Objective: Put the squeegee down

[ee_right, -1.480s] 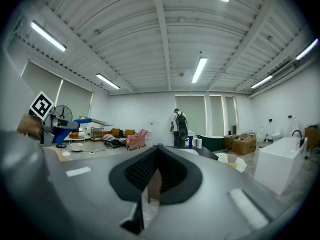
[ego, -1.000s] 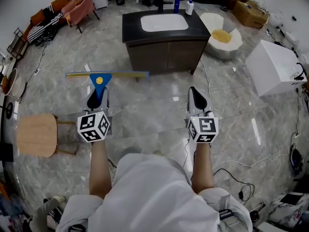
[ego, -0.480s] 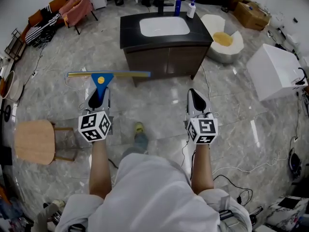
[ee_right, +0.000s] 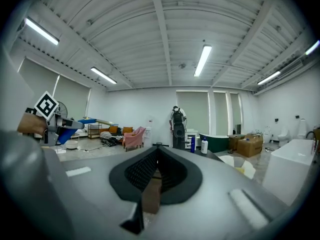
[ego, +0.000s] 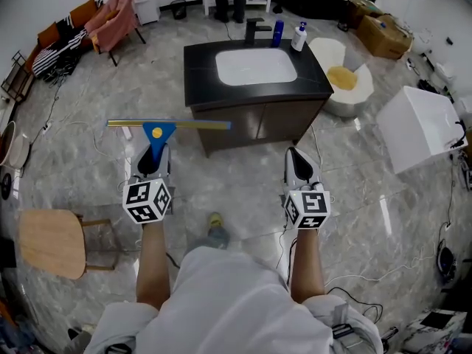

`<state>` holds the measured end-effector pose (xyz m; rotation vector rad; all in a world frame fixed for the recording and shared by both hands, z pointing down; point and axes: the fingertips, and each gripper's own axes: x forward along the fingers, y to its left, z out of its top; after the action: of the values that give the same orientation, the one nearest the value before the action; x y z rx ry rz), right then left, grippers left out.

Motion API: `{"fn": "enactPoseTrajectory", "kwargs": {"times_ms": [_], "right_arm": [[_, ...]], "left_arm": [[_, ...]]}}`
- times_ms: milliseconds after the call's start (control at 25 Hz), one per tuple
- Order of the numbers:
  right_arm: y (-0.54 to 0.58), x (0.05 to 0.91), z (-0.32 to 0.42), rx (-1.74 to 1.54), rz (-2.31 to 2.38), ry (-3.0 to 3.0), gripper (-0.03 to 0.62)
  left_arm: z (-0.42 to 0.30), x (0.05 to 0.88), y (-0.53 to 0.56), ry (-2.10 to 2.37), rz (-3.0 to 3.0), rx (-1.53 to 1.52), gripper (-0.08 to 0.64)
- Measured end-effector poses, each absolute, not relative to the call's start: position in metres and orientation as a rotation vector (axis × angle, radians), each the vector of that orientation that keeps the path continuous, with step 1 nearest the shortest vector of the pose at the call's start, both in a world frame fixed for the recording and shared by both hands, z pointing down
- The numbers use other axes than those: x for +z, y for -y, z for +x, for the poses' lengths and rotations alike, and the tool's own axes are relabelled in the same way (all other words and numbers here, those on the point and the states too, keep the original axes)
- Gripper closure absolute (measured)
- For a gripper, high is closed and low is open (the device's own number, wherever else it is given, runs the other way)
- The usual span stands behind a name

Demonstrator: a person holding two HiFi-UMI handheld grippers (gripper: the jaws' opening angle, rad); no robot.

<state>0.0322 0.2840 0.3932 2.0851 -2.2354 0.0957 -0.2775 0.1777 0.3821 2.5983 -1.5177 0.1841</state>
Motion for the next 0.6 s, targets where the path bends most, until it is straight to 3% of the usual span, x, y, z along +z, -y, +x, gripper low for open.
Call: {"fn": "enactPoseTrajectory", "kwargs": {"times_ms": [600], "right_arm": [[-0.103,0.39,0.01,0.12,2.079,2.2,0.589]], "left_arm": [[-0.291,0.391,0.01,1.455,2.576,0.193,0.433]]}}
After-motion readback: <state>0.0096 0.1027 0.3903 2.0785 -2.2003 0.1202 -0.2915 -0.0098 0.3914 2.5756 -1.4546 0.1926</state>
